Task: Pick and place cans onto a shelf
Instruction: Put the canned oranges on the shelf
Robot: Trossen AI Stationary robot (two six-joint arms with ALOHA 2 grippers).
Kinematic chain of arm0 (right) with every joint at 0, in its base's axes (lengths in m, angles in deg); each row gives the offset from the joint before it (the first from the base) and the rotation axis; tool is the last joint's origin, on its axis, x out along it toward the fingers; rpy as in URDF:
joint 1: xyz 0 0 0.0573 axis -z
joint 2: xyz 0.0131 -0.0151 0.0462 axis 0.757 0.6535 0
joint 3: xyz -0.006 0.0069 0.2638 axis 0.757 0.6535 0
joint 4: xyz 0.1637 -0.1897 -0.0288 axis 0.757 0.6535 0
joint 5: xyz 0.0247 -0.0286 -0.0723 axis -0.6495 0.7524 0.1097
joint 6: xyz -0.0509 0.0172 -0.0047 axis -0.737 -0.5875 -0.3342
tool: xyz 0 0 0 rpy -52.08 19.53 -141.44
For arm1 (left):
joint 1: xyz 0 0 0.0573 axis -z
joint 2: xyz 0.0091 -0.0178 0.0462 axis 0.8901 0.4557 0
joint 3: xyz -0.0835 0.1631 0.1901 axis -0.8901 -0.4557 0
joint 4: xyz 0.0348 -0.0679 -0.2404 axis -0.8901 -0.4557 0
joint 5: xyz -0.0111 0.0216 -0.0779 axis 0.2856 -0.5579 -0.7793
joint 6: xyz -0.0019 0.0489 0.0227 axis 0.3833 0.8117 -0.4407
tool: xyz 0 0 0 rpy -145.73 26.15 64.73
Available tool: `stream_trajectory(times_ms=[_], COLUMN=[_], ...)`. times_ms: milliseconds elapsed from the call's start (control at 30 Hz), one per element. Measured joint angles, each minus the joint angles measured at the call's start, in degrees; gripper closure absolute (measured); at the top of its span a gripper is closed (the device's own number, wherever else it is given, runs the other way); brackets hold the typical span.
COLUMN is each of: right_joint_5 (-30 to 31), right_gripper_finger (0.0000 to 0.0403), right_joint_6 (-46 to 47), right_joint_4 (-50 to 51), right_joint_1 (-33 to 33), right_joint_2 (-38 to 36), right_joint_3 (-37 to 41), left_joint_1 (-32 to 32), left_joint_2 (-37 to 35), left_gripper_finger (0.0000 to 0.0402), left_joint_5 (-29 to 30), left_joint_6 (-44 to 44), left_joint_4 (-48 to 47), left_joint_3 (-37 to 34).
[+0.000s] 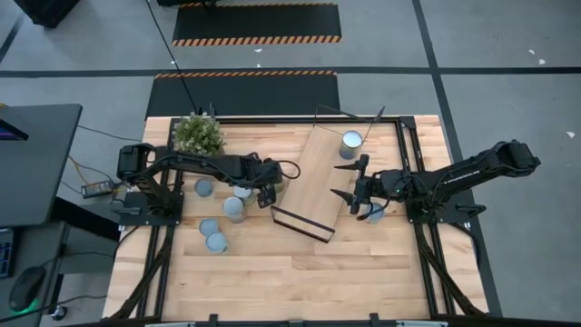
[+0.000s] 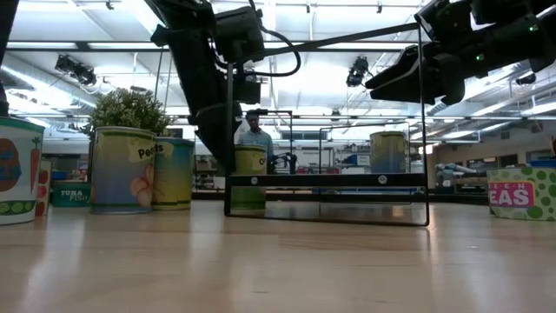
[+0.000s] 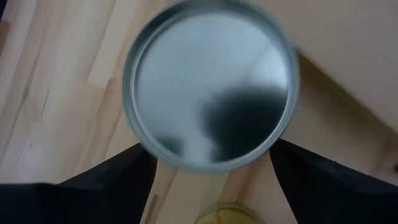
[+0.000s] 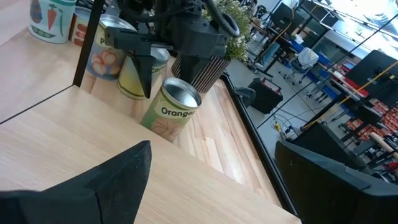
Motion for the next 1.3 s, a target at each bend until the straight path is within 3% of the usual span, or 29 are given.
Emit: stream_trajectory(times_ms=[100,300,933,1300], right_joint_5=[0.0,0.0,0.0,0.0], right_gripper_finger=[0.0053,0.0053,0.0053,0.0053], right_joint_6=[0.0,-0.1,-0.4,0.0], right_joint_4=[0.0,0.0,0.0,0.3], right_joint_1=[0.0,0.0,-0.2,-0.3], right_joint_2=[0.0,0.0,0.0,0.0], right_joint_3=[0.0,0.0,0.0,0.0], left_joint_1=[0.0,0.0,0.1,-0.5], left_joint_2=[0.0,0.0,-0.2,-0.3], left_gripper_finger=[0.0071,0.0007,0.0008,0.0008], left_joint_5=[-1.1,-1.3,-3.0,-4.8], left_joint_6=[-1.4,-2.8,-2.2,-7.5], left_joint_4=[-1.7,-1.7,-1.4,-18.5], left_joint_3=[0.0,0.0,0.2,10.9])
